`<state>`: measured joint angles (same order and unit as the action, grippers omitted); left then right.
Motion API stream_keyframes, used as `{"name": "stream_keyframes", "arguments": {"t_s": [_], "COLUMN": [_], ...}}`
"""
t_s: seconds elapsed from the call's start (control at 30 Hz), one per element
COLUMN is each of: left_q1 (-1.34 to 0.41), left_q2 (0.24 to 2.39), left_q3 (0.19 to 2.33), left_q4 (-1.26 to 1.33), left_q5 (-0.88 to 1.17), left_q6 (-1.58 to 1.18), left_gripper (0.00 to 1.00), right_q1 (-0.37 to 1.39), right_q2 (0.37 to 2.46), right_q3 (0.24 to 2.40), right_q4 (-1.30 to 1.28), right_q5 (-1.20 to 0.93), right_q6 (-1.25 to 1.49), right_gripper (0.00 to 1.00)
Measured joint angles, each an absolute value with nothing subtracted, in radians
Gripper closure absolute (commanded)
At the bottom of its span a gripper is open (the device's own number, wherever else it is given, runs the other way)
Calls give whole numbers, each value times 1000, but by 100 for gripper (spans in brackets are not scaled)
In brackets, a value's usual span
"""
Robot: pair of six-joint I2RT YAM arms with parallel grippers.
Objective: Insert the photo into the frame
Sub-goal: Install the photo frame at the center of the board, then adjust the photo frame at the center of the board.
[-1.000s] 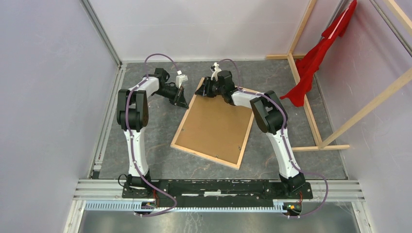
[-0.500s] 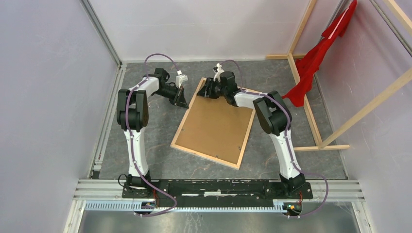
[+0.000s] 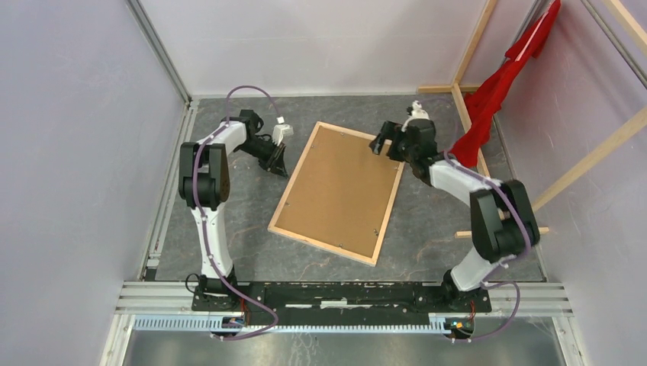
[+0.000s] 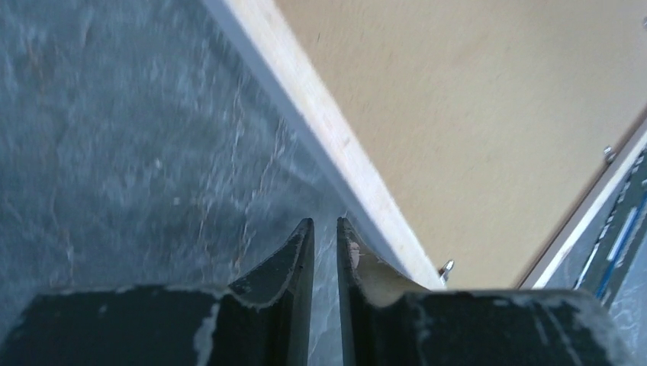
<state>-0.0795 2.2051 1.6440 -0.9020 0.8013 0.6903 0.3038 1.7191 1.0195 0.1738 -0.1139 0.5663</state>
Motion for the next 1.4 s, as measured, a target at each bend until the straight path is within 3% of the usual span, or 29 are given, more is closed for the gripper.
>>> {"name": "stream_keyframes", "arguments": {"t_s": [0.17,0.47,1.0,1.2,1.4], "left_q1": [-69,-126,-337,-293,-57], "left_q2": [2154,2038,1888,1886,1956], "left_q3": [1550,1365,1117,1187,1545], "left_q4": [-926,-911,-1027,-1184,-1107], "left_q5": [739,718,707,691,665], "left_q6": [756,799,986,1119,1023], "left_gripper": [75,76,71,67,66], "right_q1": [240,192,250,269,283], "right_q2": [1551,1589,1892,1922,1948], "right_q3": [863,768,1039,1106,1206], "right_q4": [162,140,208,160,124], "right_q5": [-25,-46,-233,-282,-230], "right_q6": [553,562,570,570,565], "right_gripper": [2,2,2,3,10]}}
